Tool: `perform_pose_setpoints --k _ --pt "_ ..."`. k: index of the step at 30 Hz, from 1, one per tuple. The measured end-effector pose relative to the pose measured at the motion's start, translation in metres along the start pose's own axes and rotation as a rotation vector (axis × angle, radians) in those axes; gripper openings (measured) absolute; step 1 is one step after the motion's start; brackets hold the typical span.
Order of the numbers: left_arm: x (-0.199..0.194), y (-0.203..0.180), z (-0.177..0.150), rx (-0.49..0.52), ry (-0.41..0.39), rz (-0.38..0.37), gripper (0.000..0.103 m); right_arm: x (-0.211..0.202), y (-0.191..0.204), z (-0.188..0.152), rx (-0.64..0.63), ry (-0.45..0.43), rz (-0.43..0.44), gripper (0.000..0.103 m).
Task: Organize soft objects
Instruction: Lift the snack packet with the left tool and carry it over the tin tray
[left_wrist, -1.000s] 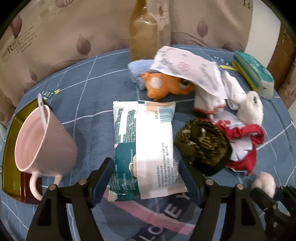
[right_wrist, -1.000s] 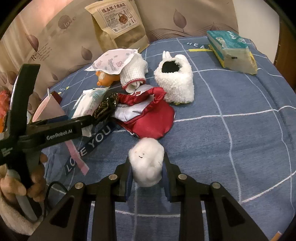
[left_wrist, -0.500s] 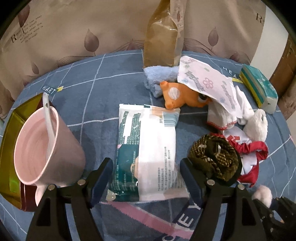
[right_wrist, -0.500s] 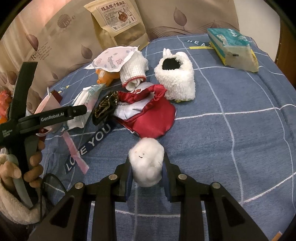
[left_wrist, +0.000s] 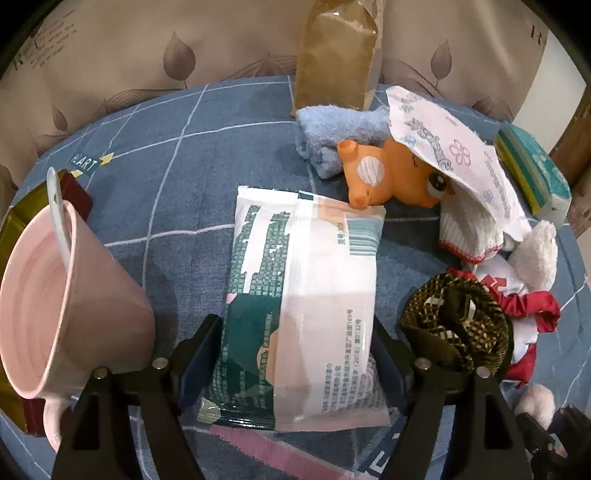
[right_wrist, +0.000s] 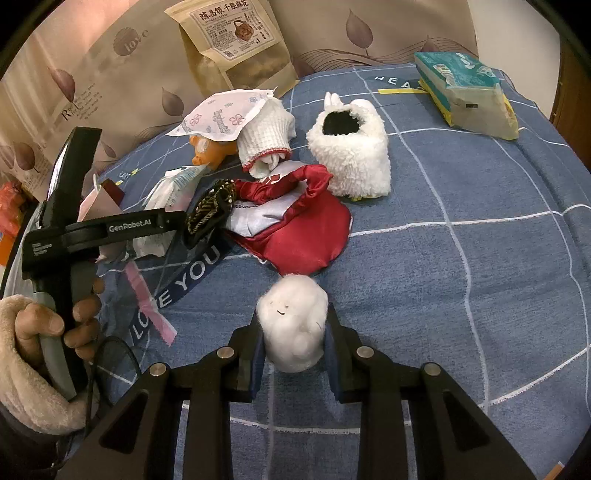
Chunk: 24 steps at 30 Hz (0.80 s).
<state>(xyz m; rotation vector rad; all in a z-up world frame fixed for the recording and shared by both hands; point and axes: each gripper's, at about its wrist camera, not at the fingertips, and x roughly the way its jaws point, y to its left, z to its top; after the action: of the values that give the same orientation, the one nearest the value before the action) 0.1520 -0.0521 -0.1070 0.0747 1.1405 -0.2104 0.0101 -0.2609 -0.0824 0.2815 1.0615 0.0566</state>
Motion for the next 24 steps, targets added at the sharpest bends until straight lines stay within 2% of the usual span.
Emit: perform_pose_setpoints --k 4,7,24 --pt "-0.003 -0.001 0.001 -0.001 -0.01 -0.006 0.062 -0.001 0.0 0.0 -0.001 -0.002 -0.001 0.026" --pt "-0.006 -0.002 0.001 -0.008 -0.013 -0.015 0.06 -0.001 0.0 0.0 -0.002 -0.008 -0.005 0.026" --pt "-0.057 0.006 -0.004 -0.005 -0.098 -0.011 0.059 -0.009 0.007 0.002 -0.027 -0.049 -0.016 0.026"
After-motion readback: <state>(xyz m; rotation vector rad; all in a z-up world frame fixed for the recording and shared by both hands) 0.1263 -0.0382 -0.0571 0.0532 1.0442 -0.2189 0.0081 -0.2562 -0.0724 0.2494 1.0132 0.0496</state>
